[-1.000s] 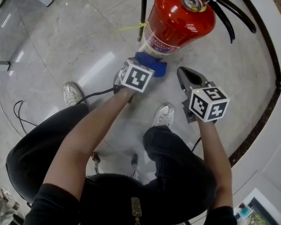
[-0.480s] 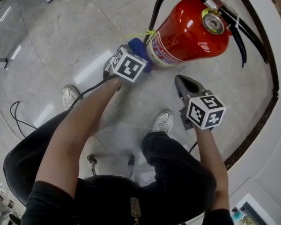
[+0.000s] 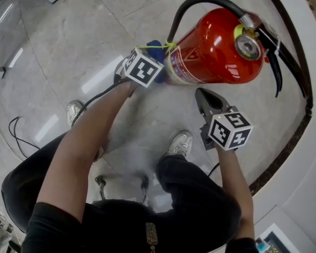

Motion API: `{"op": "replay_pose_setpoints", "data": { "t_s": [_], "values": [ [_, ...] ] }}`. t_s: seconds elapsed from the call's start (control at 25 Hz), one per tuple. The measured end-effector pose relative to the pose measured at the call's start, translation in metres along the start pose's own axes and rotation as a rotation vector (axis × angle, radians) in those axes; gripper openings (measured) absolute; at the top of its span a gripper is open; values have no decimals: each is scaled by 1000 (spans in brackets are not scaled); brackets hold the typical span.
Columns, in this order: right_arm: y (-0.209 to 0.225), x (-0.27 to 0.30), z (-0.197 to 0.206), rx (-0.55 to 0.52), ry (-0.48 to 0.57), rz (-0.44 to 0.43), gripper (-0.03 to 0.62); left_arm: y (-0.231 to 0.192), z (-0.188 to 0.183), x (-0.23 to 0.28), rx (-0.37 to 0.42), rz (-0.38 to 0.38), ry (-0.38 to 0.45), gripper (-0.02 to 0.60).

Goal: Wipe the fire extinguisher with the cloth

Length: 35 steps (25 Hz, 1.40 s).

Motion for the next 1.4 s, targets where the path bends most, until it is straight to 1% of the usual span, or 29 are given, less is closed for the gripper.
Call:
{"op": "replay_pose_setpoints", "data": {
  "t_s": [0.08,0.28,0.4,0.6,0.72,0.92,1.04,1.2,1.32,1.4],
  "values": [
    [2,2,2,4,0,0,3,1,5,3,-6,7,-15,61],
    [2,3,8,17,2,-6,3,13,23,5,13,21,-69,60],
    [1,-1,14,22,0,-6,3,25,34,4,7,29,-83,58],
    [0,-5,17,32,18,-4,3,44,47,-5,-3,54,-135,59],
    [-2,-8,24,40,23,-8,3,56,51,-7,-3,59,-132,59],
    [-4,-20,32,50,39,-7,3,93,58,-11,2,121,-148,60],
    [-2,-31,37,54,47,-1,3,110,56,-9,-7,136,-143,60],
    [5,-46,45,67,59,8,3,123,53,-6,-31,116,-129,60],
    [13,-54,54,85,66,13,3,128,48,-2,-68,91,-112,60],
    [18,-59,63,100,66,18,3,136,43,3,-84,89,-95,60]
  ]
}}
Point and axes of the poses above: the fingertips, and each gripper's own axes: x forward along the fingers, y to its right, z out of its underside, the point moved 1 cm from there along -x, backward along the fingers, and after that the axes turned 1 degree about -z, right-handed, at the moved point
